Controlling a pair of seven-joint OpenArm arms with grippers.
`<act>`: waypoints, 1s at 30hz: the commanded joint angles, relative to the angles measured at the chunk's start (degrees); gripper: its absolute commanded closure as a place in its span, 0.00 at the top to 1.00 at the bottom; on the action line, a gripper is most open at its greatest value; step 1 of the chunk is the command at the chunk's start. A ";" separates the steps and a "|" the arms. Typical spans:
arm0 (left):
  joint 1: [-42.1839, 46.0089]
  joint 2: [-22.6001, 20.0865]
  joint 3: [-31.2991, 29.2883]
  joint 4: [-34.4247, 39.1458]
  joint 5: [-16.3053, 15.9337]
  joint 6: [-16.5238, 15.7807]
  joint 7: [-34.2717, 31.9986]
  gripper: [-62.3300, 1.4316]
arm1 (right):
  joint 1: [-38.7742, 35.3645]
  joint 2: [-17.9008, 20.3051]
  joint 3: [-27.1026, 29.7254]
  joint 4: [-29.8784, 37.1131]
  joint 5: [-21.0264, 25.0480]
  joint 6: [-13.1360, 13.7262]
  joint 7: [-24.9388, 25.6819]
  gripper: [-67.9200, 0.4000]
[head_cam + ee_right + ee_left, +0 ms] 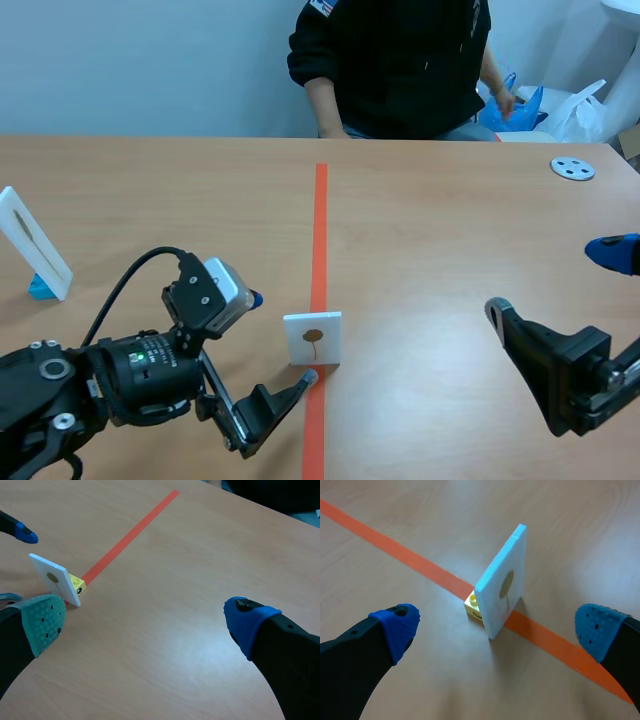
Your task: Sort the leaf by its shape. The table is split by an orange tape line. A compound leaf with several leaflets goes to the left side, a simple leaf with one blade goes to the right side. Return to the home posture when a red brick is placed on the table.
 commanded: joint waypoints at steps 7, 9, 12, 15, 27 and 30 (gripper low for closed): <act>-5.92 5.18 4.07 -6.73 1.29 2.27 -1.75 1.00 | 0.66 0.31 0.48 0.72 0.57 -0.04 0.68 1.00; -6.49 5.90 4.68 -7.58 1.29 2.32 -2.03 1.00 | 0.66 0.31 0.48 0.72 0.57 -0.04 0.70 1.00; -6.82 6.49 5.07 -7.93 1.29 2.69 -2.32 1.00 | 0.66 0.31 0.48 0.72 0.57 -0.04 0.70 1.00; -7.10 6.75 5.14 -8.17 1.29 2.97 -2.32 0.83 | 0.66 0.31 0.48 0.72 0.57 -0.04 0.70 1.00; -7.08 6.73 5.14 -8.17 1.29 5.05 -2.25 0.19 | 0.66 0.31 0.48 0.72 0.57 -0.04 0.70 1.00; -7.08 6.71 5.14 -8.17 1.29 5.05 -1.53 0.11 | 0.66 0.31 0.48 0.72 0.57 -0.04 0.70 1.00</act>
